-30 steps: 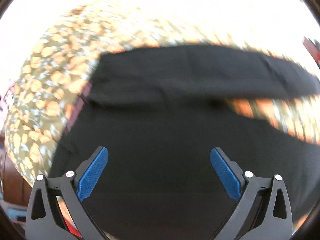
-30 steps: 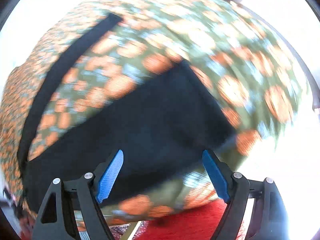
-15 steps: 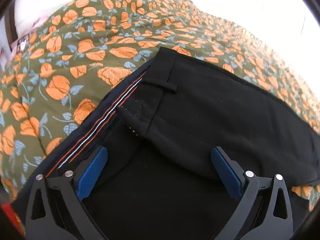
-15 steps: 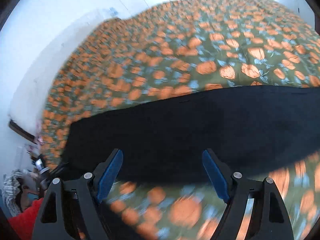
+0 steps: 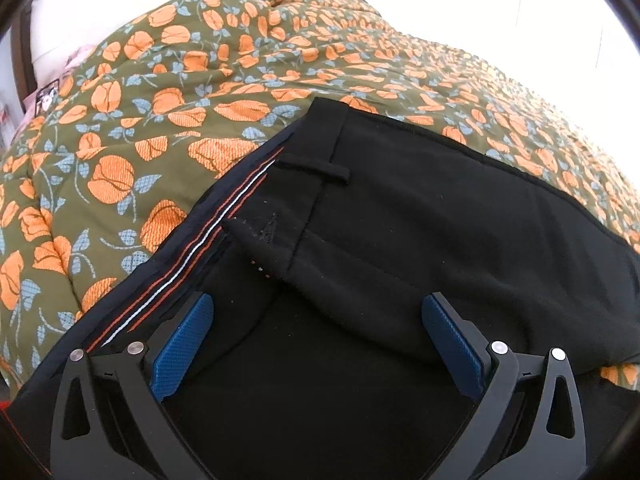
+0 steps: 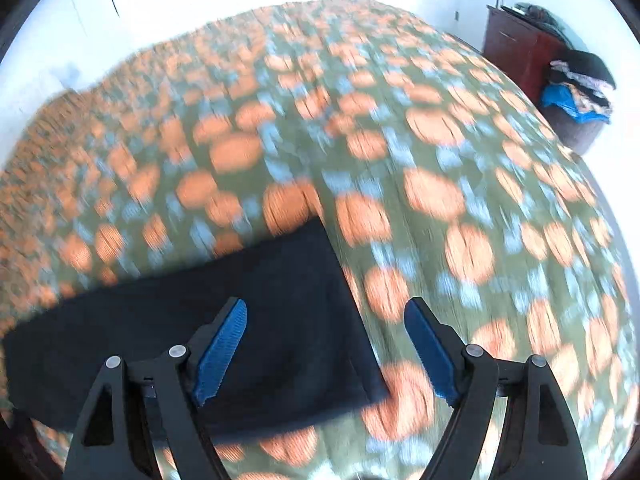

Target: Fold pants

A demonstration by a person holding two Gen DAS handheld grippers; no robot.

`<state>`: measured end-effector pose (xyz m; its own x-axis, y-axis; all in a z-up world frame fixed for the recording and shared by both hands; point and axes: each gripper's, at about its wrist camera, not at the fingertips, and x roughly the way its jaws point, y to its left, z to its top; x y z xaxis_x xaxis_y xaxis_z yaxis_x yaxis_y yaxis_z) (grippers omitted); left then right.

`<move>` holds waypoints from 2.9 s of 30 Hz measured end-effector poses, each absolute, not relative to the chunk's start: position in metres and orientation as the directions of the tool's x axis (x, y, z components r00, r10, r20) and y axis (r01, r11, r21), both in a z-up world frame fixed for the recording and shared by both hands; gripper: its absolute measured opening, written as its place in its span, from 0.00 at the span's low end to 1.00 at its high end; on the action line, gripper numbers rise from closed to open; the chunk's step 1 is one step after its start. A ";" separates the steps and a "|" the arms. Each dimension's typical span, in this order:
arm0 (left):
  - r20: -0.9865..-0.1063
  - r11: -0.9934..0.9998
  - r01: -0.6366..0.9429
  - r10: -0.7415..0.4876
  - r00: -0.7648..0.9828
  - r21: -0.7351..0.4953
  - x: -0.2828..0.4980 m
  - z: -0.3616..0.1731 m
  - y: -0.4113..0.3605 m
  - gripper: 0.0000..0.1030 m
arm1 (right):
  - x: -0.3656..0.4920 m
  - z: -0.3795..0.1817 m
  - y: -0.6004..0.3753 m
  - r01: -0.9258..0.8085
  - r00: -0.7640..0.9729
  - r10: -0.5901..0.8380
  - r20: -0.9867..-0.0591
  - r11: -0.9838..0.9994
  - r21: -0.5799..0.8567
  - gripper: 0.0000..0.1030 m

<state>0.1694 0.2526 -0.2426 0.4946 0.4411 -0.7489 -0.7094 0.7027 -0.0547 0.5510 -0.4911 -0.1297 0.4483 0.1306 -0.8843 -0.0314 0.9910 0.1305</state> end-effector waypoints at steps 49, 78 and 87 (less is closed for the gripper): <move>-0.846 0.942 -0.335 0.191 0.497 0.016 0.112 -0.218 0.118 1.00 | 0.139 -0.162 -0.476 0.418 0.651 0.343 -0.677 0.582 0.697 0.66; -0.778 0.692 -0.434 -0.303 0.550 -0.577 0.288 -0.178 0.167 0.98 | 0.058 0.050 -0.442 -0.346 0.652 0.660 -0.373 0.697 0.628 0.07; -0.734 0.617 -0.444 -0.359 0.576 -0.650 0.293 -0.189 0.181 0.18 | 0.027 0.047 -0.470 -0.480 0.517 0.817 -0.255 0.523 0.704 0.07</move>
<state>0.2927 0.1815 -0.1892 0.5759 -0.3589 -0.7345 -0.4440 0.6170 -0.6497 0.0270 -0.4704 0.0471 0.5166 0.8172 -0.2554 -0.4798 0.5234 0.7041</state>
